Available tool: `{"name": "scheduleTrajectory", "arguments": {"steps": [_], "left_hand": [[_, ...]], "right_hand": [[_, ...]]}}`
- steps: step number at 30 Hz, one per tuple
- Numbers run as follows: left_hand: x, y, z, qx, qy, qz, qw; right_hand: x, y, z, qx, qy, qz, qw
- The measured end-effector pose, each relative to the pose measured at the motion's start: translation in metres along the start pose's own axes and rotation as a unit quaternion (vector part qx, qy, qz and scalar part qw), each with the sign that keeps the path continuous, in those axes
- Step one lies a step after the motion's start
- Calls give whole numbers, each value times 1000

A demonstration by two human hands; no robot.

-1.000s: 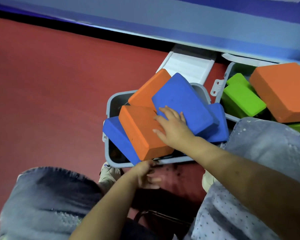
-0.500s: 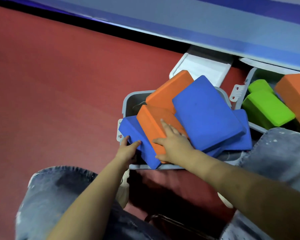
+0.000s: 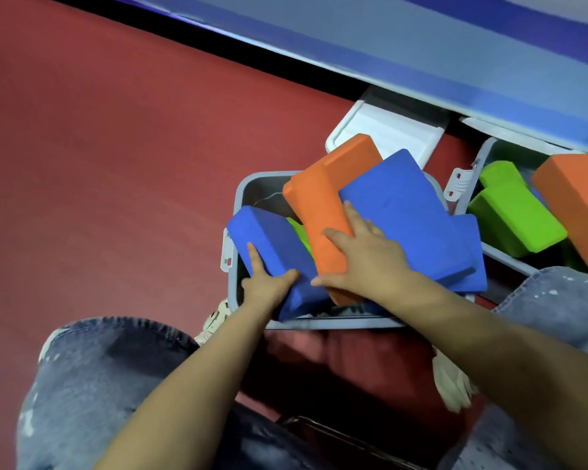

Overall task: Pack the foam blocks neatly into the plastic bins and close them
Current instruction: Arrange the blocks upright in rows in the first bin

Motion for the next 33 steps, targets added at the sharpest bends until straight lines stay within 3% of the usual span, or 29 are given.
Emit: {"name": "scheduleTrajectory", "arguments": {"steps": [3,6,10,14,21,24,30,33], "left_hand": [[40,25,-2,-40,32,57,997],[80,39,0,-43,29,153,987],[96,45,6,-24,-30,298,954],[83,55,9,-38,-8,237,971],[58,59,3,-179,115,266,940],[62,51,0,-188,141,258,937],[37,28,-28,-204,50,301,930],[41,22,-23,-174,37,277,944]], "right_hand": [[-16,8,-8,0,-16,-28,999],[-11,9,-15,12,53,12,998],[-3,13,-19,18,146,88,985],[-15,10,-17,14,122,79,989],[-34,10,-18,39,45,-8,998],[-31,14,-16,41,71,-45,996],[-12,25,-6,21,112,206,972],[3,18,-4,45,115,274,954]]}}
Point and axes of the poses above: each hand's wrist, its own z-axis towards the middle knuckle, its own x-axis out of the back of the hand, y = z × x, the point moved 6 cm from there along z, towards the middle knuckle, and after that the axes turned 5 degrees about z, right-handed, at the moved point
